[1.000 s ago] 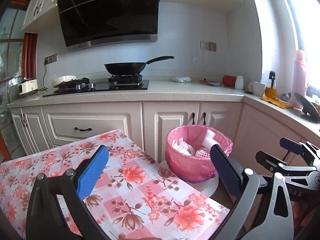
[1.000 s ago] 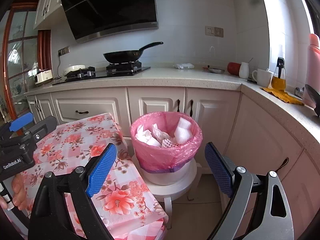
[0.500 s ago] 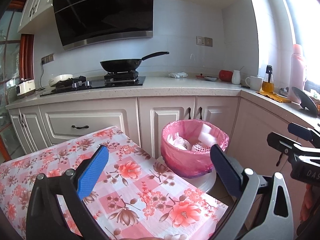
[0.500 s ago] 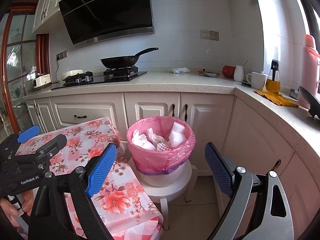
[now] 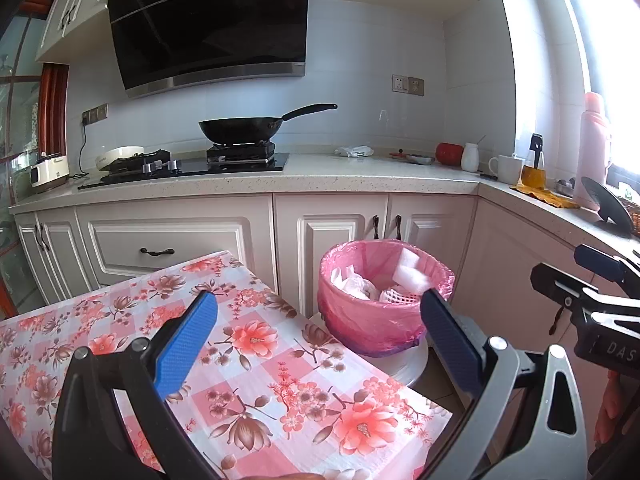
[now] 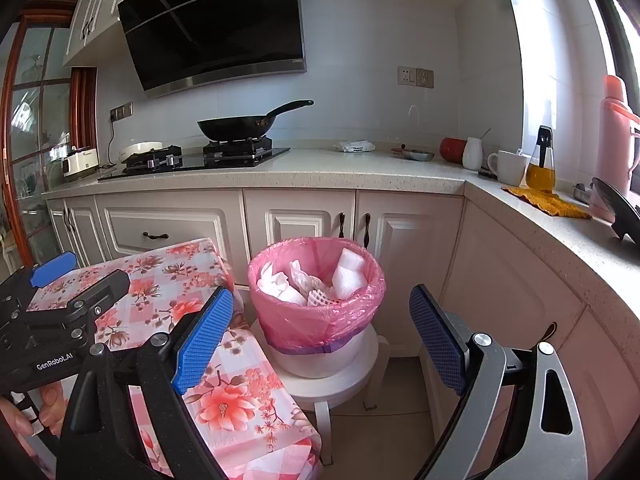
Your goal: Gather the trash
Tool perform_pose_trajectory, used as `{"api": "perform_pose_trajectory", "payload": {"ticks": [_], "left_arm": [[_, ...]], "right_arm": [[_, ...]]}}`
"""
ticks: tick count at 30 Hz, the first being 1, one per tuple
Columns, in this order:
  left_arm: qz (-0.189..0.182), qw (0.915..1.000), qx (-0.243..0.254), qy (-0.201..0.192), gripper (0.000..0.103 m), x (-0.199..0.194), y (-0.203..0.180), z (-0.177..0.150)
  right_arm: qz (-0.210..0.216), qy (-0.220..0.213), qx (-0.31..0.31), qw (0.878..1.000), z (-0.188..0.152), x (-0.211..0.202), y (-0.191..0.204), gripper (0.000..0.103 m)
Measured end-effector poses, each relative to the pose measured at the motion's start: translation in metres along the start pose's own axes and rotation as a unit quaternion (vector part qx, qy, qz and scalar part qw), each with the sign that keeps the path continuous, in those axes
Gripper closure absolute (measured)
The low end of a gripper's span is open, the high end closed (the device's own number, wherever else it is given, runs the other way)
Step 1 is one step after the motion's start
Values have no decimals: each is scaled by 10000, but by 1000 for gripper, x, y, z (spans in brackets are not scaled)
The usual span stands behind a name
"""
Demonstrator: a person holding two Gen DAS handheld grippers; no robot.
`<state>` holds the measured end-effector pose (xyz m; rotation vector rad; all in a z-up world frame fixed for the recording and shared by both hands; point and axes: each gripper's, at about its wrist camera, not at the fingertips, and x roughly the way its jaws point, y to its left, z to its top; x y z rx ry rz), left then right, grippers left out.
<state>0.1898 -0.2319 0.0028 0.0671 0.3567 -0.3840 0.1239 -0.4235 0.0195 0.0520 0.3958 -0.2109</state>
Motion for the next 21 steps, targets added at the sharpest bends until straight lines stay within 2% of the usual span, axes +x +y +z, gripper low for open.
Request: {"api": "perform_pose_trajectory", "payload": {"ticks": [21], "left_arm": [[77,10000,-30,-5,5,3,1,-2]], "right_arm": [[1,-8,-50,10000,-1,0,3,19]]}}
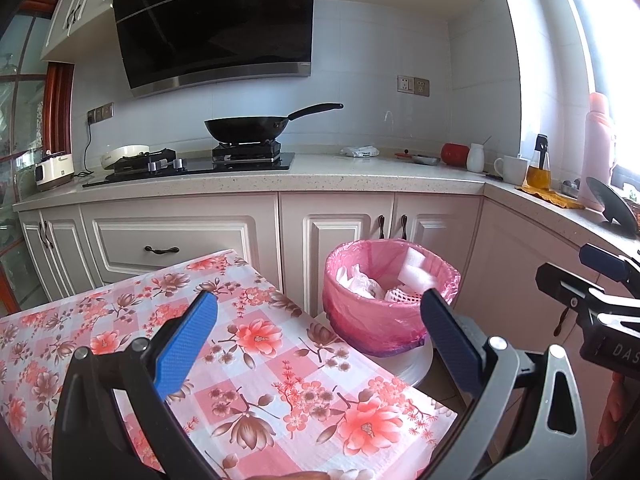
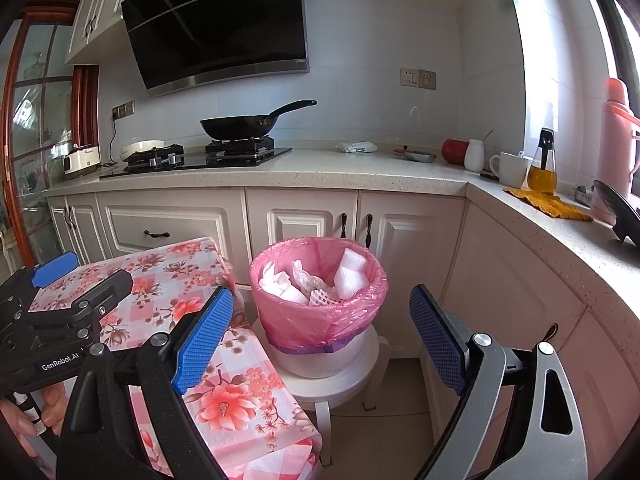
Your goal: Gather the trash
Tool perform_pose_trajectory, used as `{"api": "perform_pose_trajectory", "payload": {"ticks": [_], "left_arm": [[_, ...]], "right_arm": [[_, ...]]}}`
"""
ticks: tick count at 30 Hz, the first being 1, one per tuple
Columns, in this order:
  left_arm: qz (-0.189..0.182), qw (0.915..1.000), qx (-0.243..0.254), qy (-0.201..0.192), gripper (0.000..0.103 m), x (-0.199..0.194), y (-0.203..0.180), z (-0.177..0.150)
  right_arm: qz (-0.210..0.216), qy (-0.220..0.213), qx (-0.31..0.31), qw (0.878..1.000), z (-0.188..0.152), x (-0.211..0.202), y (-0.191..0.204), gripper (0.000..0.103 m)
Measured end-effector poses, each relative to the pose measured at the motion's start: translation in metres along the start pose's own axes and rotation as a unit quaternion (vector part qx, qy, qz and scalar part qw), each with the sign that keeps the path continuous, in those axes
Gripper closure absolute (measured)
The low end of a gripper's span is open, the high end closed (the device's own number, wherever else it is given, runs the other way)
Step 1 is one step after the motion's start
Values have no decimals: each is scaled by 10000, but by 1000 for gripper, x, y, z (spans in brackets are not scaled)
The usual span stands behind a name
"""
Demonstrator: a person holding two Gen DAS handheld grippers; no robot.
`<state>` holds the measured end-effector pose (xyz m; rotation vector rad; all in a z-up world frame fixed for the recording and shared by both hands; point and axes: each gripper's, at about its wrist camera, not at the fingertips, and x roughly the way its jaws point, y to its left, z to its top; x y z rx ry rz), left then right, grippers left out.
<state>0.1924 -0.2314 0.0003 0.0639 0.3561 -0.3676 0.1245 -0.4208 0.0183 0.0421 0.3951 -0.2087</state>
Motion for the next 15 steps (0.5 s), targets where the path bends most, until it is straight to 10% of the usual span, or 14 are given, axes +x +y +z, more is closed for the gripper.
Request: {"api": "perform_pose_trajectory", "payload": {"ticks": [15], "left_arm": [[5,10000,-13,-1,5,0,0,-1]], "right_arm": [[1,11,-20,10000,-2,1,1,18]]}}
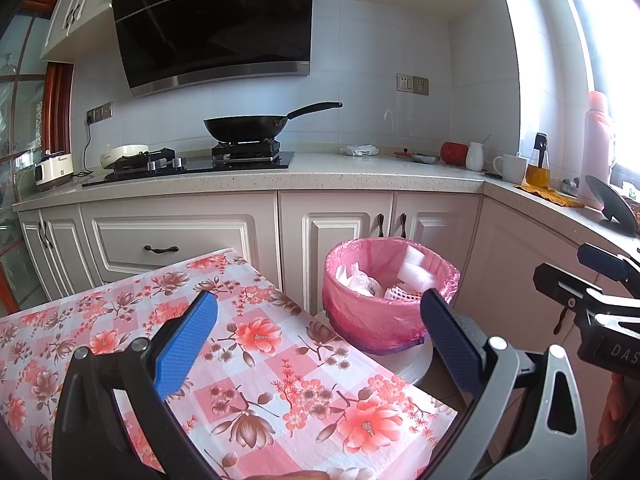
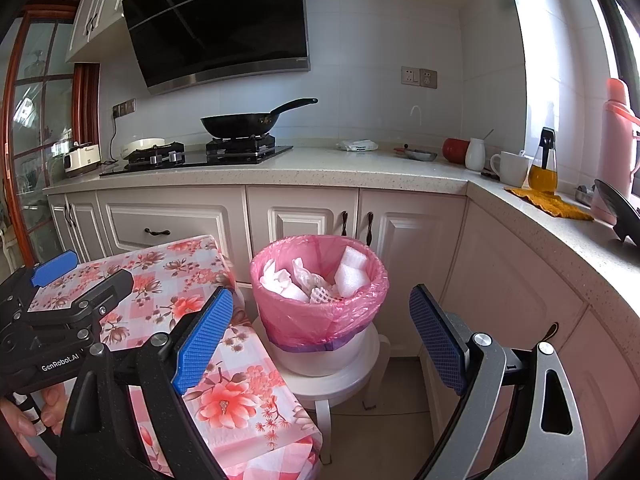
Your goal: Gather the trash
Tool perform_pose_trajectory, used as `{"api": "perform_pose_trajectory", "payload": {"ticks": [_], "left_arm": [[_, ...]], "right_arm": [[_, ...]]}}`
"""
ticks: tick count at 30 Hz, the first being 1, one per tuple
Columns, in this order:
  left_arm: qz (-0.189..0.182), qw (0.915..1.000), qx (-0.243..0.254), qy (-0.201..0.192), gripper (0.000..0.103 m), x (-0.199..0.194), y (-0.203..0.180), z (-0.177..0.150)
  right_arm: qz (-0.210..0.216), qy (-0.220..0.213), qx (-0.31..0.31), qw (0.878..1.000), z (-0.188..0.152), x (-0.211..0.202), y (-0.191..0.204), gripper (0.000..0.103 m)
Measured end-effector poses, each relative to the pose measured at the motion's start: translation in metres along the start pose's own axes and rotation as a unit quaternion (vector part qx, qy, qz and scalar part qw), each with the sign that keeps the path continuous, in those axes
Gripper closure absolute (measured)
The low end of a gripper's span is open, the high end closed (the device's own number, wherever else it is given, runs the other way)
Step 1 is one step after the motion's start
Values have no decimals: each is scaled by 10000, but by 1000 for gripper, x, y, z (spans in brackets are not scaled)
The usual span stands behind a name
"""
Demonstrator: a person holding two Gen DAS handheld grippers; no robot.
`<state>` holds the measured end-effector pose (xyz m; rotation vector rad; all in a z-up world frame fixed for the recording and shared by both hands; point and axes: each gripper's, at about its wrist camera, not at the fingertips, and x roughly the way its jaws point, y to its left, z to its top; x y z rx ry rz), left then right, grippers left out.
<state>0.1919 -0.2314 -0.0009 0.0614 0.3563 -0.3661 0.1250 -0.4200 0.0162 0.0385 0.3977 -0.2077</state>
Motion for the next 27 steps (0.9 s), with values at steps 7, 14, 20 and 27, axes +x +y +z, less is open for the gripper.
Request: {"api": "perform_pose_trajectory", "payload": {"ticks": [7,14,20,27], "left_arm": [[4,10000,-7,2,5,-1,1,-4],[11,10000,-16,-3,5,-1,1,-4],[8,10000,-8,-8,5,-1,1,-5],[-4,10000,-12,0,5,-1,2,-5]], "right_arm": [[8,-9,-11,10000,-1,0,1,18],[18,-17,-40,10000,-2,1,3,18],[24,-12,-46,10000,-2,1,4,18],[26,-40,-54,10000,-2,1,5,19]]}}
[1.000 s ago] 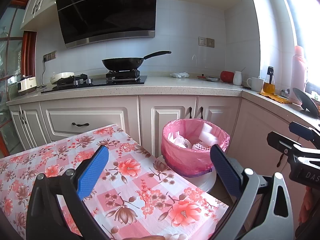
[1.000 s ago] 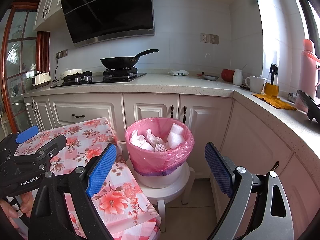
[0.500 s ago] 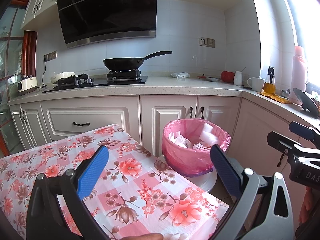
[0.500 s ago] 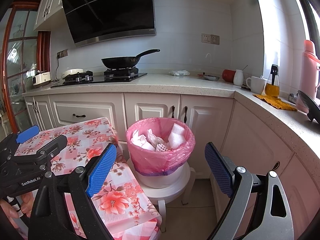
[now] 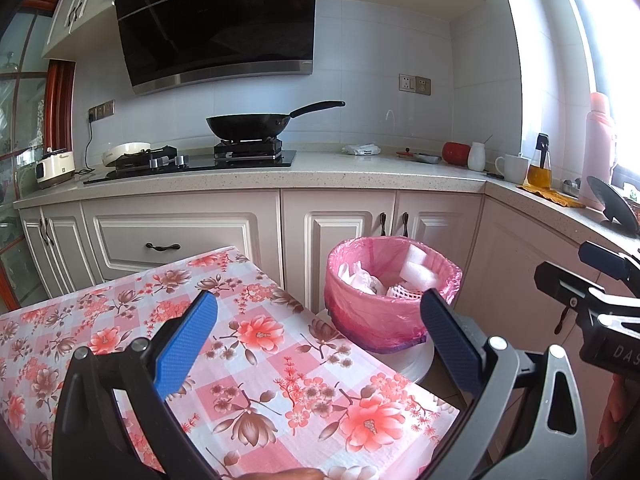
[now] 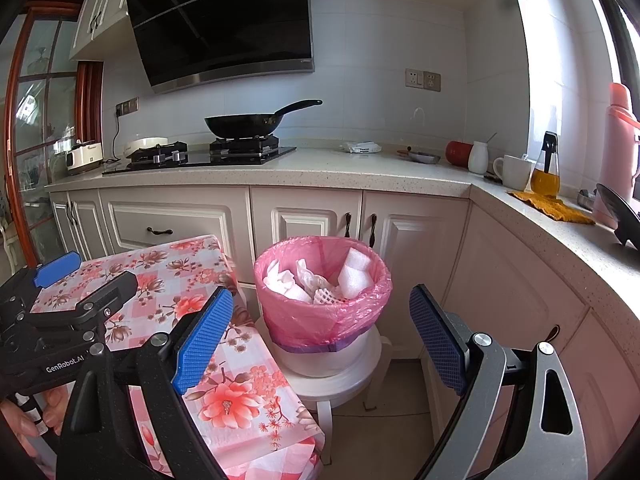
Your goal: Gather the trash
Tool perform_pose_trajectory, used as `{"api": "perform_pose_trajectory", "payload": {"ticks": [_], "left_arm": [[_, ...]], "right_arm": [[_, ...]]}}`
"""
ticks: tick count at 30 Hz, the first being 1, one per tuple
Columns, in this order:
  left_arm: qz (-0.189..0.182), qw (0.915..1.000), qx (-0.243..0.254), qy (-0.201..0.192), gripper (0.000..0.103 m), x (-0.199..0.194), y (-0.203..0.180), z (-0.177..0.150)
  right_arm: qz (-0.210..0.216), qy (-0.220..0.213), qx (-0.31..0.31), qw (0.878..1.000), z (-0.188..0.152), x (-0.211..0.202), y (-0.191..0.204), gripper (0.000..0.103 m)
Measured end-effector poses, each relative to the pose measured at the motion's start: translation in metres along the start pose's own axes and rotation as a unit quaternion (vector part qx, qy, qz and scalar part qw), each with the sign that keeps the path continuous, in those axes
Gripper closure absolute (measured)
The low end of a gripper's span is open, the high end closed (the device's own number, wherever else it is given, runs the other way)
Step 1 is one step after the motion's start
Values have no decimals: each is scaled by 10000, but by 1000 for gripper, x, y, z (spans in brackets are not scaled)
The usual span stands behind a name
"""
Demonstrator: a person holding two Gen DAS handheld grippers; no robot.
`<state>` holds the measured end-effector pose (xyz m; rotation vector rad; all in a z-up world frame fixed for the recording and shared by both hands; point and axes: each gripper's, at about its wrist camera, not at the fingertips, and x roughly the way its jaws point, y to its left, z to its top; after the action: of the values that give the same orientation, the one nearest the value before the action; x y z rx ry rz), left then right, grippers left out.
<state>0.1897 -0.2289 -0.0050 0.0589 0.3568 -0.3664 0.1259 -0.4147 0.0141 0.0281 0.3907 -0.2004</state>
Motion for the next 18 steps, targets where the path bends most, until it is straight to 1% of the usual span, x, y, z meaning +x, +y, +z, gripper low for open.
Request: {"api": "perform_pose_trajectory", "payload": {"ticks": [13,18], "left_arm": [[-78,9999,-90,-78,5,-1,2,-2],[-132,9997,-129,-172,5,-4,1,-2]], "right_arm": [[17,-45,20,10000,0,0,-5,19],[41,-165,-61,9998,-5,0,-3,19]]}}
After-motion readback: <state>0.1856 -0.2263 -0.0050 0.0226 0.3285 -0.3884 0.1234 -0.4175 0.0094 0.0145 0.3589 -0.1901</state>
